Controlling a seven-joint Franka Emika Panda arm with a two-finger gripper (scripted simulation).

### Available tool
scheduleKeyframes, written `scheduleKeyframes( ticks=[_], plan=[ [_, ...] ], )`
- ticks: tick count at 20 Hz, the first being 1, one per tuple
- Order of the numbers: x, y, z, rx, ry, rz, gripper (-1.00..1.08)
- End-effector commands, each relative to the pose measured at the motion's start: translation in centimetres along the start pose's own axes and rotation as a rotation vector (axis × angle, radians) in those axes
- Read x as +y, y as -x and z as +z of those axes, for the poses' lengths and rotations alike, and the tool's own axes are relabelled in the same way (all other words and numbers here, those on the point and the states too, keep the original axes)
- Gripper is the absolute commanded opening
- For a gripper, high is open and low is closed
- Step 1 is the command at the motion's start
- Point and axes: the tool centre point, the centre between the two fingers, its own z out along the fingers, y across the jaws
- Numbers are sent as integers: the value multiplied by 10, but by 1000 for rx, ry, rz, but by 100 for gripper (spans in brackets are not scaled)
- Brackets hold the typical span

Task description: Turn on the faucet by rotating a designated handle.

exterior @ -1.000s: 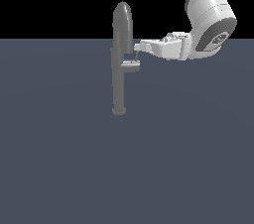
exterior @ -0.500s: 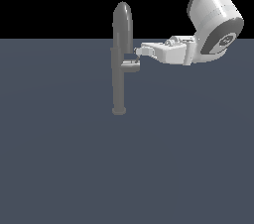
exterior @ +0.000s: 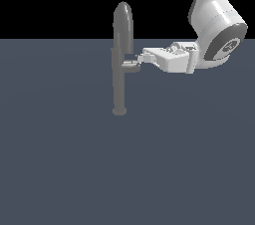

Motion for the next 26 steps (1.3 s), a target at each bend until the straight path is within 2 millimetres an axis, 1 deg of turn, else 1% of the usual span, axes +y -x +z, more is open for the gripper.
scheduleKeyframes(
  ticks=[1,8,9,10,20,21,22,26],
  plan=[
    [0,0,0,0,0,0,-100],
    [11,-52,0,-8,-2,32,-100],
    [11,-52,0,-8,-2,32,-100],
    [2,-25,0,-3,5,-9,-100],
    [-4,-78,0,-8,-2,31,-100],
    [-4,-78,0,-8,-2,31,-100],
    [-12,-40,0,-6,15,-27,-100],
    [-17,-57,0,-7,10,-10,-100]
  ],
)
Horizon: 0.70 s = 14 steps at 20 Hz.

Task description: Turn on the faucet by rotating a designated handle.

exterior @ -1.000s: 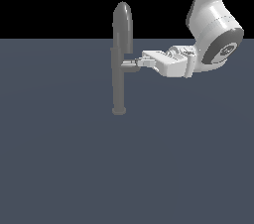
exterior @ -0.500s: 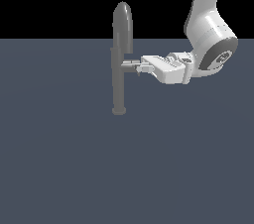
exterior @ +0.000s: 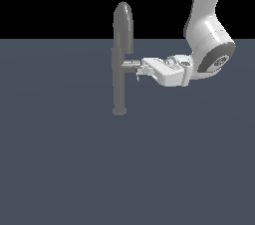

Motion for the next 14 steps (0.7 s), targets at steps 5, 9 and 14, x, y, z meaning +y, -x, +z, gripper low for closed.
scheduleKeyframes(
  ticks=[5,9,14],
  plan=[
    [-10,-34,3,1,-13,34,-100],
    [-15,-50,3,1,-18,49,-100],
    [-21,-36,-10,12,-30,28,-100]
  ],
)
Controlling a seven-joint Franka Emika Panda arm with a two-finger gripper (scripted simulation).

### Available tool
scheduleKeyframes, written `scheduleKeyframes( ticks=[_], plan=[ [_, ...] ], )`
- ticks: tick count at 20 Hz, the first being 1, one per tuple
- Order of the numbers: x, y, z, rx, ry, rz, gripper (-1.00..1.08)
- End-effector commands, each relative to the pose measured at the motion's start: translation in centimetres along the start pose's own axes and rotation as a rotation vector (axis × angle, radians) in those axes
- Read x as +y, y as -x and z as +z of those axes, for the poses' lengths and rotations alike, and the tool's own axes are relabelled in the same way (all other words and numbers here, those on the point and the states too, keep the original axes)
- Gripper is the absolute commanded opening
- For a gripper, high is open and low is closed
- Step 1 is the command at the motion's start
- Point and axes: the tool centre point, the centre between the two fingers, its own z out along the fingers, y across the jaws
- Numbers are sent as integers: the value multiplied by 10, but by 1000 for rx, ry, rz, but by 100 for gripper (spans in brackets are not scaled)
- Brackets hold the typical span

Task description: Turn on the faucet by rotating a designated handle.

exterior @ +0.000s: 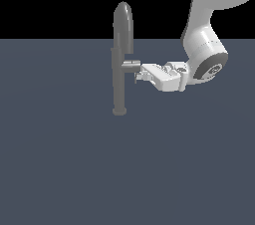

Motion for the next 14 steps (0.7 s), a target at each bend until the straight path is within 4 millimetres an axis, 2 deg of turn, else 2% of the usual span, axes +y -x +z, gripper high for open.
scheduleKeyframes(
  ticks=[1,14],
  plan=[
    [-10,-13,-6,19,-33,5,-100],
    [-34,-33,4,9,-24,29,-100]
  ],
)
